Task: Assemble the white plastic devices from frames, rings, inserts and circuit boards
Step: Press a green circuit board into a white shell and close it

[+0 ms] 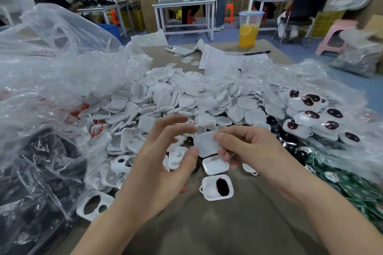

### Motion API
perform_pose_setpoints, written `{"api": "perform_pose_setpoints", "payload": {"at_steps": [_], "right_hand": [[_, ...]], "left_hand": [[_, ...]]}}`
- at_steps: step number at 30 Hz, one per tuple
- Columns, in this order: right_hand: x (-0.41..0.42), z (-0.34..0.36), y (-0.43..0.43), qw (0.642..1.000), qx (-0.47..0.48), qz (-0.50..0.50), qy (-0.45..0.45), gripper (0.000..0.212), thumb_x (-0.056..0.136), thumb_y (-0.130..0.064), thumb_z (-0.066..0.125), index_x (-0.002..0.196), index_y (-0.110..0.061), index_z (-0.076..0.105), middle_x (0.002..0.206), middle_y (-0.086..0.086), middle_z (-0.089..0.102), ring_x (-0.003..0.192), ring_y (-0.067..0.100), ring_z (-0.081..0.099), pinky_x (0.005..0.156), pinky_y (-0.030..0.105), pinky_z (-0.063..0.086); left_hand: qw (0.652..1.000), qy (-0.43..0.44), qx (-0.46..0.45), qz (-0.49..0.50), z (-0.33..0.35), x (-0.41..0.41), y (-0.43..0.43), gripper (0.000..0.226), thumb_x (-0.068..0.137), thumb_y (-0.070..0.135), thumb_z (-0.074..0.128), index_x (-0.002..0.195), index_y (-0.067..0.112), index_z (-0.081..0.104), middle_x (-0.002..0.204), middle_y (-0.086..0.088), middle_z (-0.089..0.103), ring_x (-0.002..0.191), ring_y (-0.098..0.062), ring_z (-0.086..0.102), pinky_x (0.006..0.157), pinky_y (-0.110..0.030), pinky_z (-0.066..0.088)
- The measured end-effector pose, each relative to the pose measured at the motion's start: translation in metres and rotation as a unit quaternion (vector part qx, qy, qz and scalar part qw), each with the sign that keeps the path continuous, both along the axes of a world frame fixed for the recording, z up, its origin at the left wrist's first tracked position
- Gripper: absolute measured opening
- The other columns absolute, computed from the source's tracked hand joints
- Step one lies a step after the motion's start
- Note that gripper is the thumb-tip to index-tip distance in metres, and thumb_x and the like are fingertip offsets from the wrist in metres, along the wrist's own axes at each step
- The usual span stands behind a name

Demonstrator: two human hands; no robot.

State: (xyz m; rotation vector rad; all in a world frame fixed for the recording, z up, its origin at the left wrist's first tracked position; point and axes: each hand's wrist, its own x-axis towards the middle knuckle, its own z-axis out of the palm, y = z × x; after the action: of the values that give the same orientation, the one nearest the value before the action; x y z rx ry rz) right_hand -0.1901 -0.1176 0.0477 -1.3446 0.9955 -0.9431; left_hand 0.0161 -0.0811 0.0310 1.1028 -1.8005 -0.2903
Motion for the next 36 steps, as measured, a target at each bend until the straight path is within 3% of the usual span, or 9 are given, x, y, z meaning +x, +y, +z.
{"api": "perform_pose_setpoints", "payload": {"at_steps": [5,9,13,16,22,26,28,31,36], "right_hand": [[-0.002,-0.003,-0.002,1.000,0.005,0.016,0.023,0.025,0.083,-0.045,0.073,0.093,-0.022,0.079,0.072,0.000,0.070,0.064,0.017,0.058,0.057,0.024,0.045],[-0.001,-0.004,-0.001,0.999,0.021,0.035,-0.003,0.015,0.091,-0.031,0.071,0.087,-0.019,0.079,0.073,0.002,0.070,0.062,0.014,0.058,0.055,0.017,0.047],[-0.002,-0.002,0.001,0.999,0.009,0.037,0.013,0.018,0.095,-0.027,0.065,0.087,-0.018,0.079,0.072,0.001,0.071,0.060,0.011,0.058,0.052,0.016,0.046],[-0.006,0.000,0.003,0.999,-0.010,0.031,0.039,0.022,0.097,-0.028,0.063,0.084,-0.017,0.077,0.069,0.000,0.068,0.056,0.013,0.054,0.052,0.015,0.045],[-0.004,-0.003,0.008,0.997,-0.016,0.041,0.056,0.022,0.098,-0.026,0.061,0.084,-0.020,0.077,0.069,-0.003,0.070,0.052,0.004,0.055,0.048,0.016,0.043],[-0.022,-0.009,0.013,0.967,-0.161,-0.024,0.194,0.018,0.098,-0.044,0.053,0.099,-0.045,0.071,0.089,-0.015,0.073,0.060,-0.001,0.053,0.059,0.014,0.041],[-0.036,-0.013,0.021,0.934,-0.232,-0.038,0.269,0.016,0.094,-0.048,0.053,0.105,-0.052,0.065,0.099,-0.027,0.069,0.080,-0.006,0.060,0.073,0.007,0.041],[-0.049,-0.020,0.029,0.888,-0.293,0.010,0.353,0.021,0.091,-0.056,0.054,0.111,-0.055,0.058,0.110,-0.033,0.061,0.115,-0.005,0.052,0.091,0.002,0.032],[-0.052,-0.022,0.027,0.860,-0.316,0.058,0.396,0.036,0.085,-0.067,0.058,0.117,-0.050,0.058,0.121,-0.036,0.051,0.130,-0.003,0.039,0.104,0.006,0.025]], "left_hand": [[0.995,-0.101,0.008,-0.016,0.001,0.005,0.005,0.029,0.085,0.050,0.067,0.110,0.038,0.059,0.136,0.021,0.047,0.124,0.003,0.053,0.091,-0.004,0.040],[0.992,-0.121,-0.004,-0.015,0.001,0.003,0.005,0.018,0.093,0.045,0.061,0.101,0.031,0.068,0.127,0.021,0.051,0.113,-0.009,0.058,0.073,-0.024,0.058],[0.996,-0.089,0.009,-0.018,-0.003,0.003,0.005,0.007,0.096,0.036,0.065,0.098,0.030,0.069,0.121,0.020,0.056,0.112,-0.009,0.059,0.068,-0.028,0.059],[0.996,-0.053,0.056,-0.033,-0.003,0.002,0.006,0.002,0.092,0.036,0.067,0.093,0.038,0.065,0.123,0.020,0.057,0.095,0.001,0.063,0.063,-0.020,0.055],[0.994,-0.071,0.075,-0.032,-0.002,0.002,0.011,0.007,0.090,0.032,0.069,0.089,0.038,0.064,0.107,0.019,0.065,0.091,0.003,0.064,0.072,-0.004,0.042],[0.990,-0.105,0.087,-0.025,-0.001,0.008,0.015,0.005,0.092,0.043,0.062,0.092,0.040,0.066,0.109,0.024,0.063,0.107,-0.002,0.061,0.077,-0.007,0.042],[0.987,-0.139,0.069,-0.038,-0.001,0.009,0.015,0.013,0.095,0.046,0.058,0.095,0.038,0.067,0.109,0.026,0.063,0.110,-0.002,0.060,0.084,-0.012,0.044],[0.979,-0.192,0.032,-0.066,-0.003,0.005,0.015,0.013,0.098,0.038,0.059,0.099,0.030,0.070,0.107,0.024,0.064,0.106,0.001,0.060,0.093,-0.019,0.044],[0.973,-0.208,0.046,-0.087,-0.006,0.003,0.015,0.017,0.099,0.039,0.058,0.099,0.030,0.072,0.108,0.024,0.064,0.103,-0.003,0.060,0.093,-0.020,0.043]]}}
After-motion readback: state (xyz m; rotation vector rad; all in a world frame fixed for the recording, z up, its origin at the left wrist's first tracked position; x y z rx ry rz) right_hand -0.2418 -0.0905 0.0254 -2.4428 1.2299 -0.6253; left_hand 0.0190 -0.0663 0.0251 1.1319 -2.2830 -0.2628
